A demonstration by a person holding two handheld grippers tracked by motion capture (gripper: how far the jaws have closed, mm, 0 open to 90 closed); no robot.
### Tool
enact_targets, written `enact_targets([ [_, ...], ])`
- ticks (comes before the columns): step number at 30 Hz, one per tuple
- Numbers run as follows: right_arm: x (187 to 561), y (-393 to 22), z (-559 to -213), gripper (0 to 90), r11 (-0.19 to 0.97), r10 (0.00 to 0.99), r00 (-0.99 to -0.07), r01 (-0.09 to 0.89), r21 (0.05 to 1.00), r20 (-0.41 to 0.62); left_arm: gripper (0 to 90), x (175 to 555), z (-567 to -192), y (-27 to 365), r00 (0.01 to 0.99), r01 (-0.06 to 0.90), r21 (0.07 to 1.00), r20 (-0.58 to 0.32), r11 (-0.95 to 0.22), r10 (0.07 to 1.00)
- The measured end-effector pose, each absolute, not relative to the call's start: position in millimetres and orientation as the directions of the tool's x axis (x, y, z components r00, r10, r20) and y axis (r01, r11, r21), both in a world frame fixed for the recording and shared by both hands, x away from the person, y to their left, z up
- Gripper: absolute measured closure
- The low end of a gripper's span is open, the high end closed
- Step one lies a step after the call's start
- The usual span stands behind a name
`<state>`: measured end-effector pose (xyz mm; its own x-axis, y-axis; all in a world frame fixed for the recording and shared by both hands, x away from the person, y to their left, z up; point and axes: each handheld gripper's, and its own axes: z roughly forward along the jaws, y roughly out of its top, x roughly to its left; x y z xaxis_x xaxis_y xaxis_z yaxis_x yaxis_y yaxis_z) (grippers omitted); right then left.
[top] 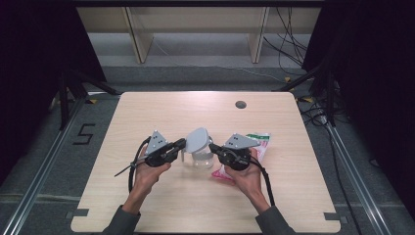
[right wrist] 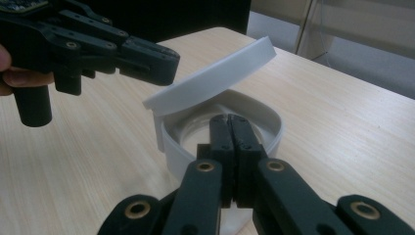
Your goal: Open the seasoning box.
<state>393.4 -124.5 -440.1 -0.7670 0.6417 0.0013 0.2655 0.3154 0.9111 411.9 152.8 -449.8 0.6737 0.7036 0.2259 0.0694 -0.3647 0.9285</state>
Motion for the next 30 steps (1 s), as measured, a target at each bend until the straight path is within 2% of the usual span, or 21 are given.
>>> enact_targets([
  [5, 393, -122, -435, 90.0, 0.314, 0.632, -0.775, 0.263, 0.912, 0.006, 79.1, 412, -450, 156, 0.672, 0.068, 0.929, 0.227, -0.364, 0.705],
  [7, 393, -121, -434, 90.0, 0.318, 0.637, -0.771, 0.246, 0.916, -0.014, 72.0, 411, -451, 158, 0.673, 0.068, 0.93, 0.226, -0.363, 0.705],
  [9, 393, -121, -434, 90.0, 0.317, 0.638, -0.77, 0.248, 0.915, -0.012, 69.6, 410, -451, 163, 0.673, 0.068, 0.929, 0.227, -0.365, 0.704],
  [12, 394, -120, -435, 90.0, 0.302, 0.646, -0.764, 0.241, 0.922, -0.012, 58.8, 405, -452, 169, 0.679, 0.074, 0.925, 0.227, -0.372, 0.698],
  [16, 394, -120, -434, 90.0, 0.308, 0.635, -0.773, 0.26, 0.915, 0.006, 54.6, 396, -452, 175, 0.669, 0.083, 0.918, 0.236, -0.387, 0.705],
  [20, 396, -118, -434, 90.0, 0.299, 0.64, -0.768, 0.246, 0.922, -0.003, 45.6, 385, -455, 176, 0.683, 0.102, 0.907, 0.235, -0.409, 0.692],
  [24, 395, -114, -433, 90.0, 0.295, 0.629, -0.777, 0.268, 0.917, 0.025, 43.1, 375, -461, 178, 0.692, 0.118, 0.896, 0.235, -0.429, 0.682],
  [30, 396, -105, -428, 89.9, 0.315, 0.616, -0.788, 0.232, 0.92, -0.013, 39.2, 374, -467, 184, 0.692, 0.131, 0.882, 0.245, -0.452, 0.679],
])
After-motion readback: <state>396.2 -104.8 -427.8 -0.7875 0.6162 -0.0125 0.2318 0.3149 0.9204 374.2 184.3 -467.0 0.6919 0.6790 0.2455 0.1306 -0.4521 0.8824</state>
